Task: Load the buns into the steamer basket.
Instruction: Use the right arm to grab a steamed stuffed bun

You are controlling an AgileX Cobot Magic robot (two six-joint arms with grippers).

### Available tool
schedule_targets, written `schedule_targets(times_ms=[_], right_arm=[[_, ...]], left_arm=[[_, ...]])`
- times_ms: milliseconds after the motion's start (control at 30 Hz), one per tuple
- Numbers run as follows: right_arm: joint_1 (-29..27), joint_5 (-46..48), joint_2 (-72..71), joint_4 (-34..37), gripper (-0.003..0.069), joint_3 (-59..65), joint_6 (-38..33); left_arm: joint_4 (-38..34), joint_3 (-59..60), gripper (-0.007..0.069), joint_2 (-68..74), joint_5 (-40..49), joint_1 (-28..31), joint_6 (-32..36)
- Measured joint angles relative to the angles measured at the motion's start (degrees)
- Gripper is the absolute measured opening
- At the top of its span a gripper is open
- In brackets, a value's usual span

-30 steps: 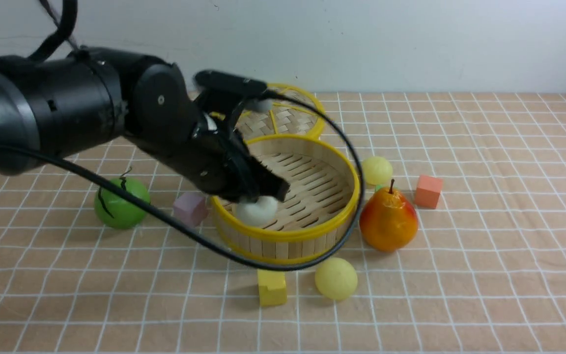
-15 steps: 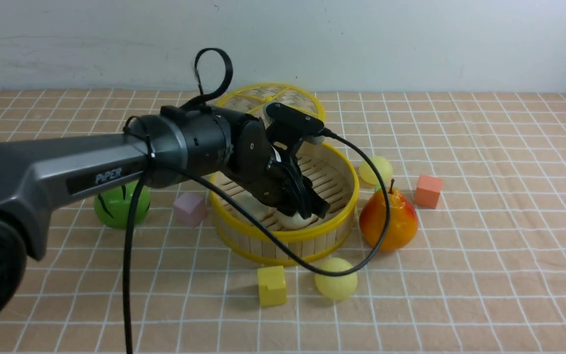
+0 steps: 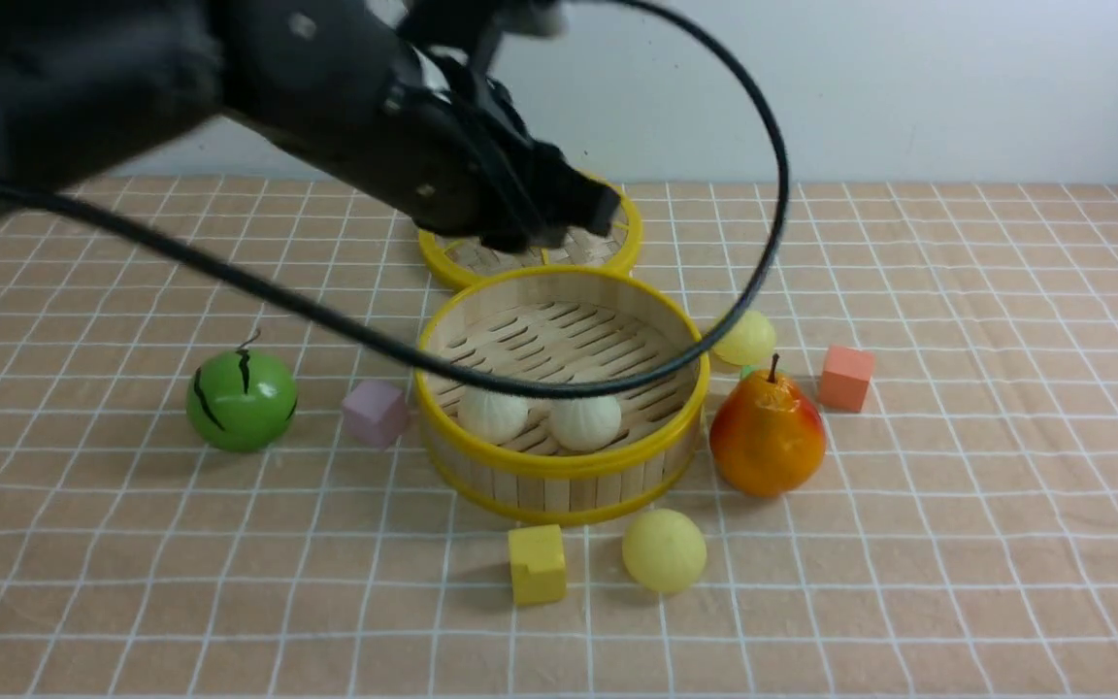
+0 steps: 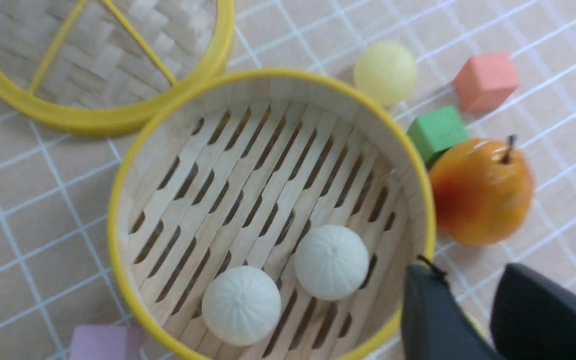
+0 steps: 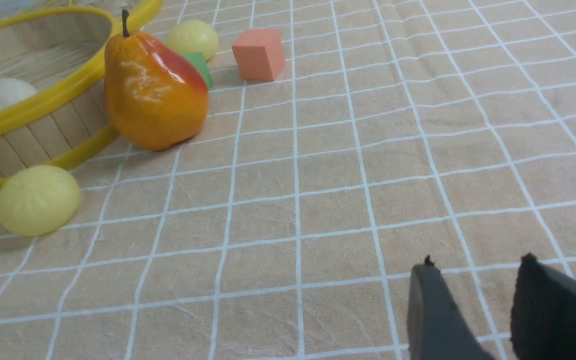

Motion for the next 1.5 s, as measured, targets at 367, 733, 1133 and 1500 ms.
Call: schedule_targets(times_ms=[367, 733, 1133, 1500], right_arm=[[0.0, 0.0, 0.0, 0.0, 0.0239, 0.0, 0.0], [0.0, 0.0, 0.0, 0.0, 0.0239, 0.0, 0.0], [0.0, 0.0, 0.0, 0.0, 0.0239, 0.0, 0.0], [0.0, -0.4, 0.0, -4.3, 0.0239, 0.0, -0.1]], left_arm=[[-5.4, 50.4, -0.0013, -54.0, -24.3, 0.0, -1.4], [-9.1, 70.3, -0.0013, -84.4, -33.3, 0.0, -1.2], [-8.8, 70.4, -0.0013, -86.4, -23.8, 0.0, 0.0], [-8.8, 70.4, -0.0013, -86.4, -18.6, 0.0, 0.0]])
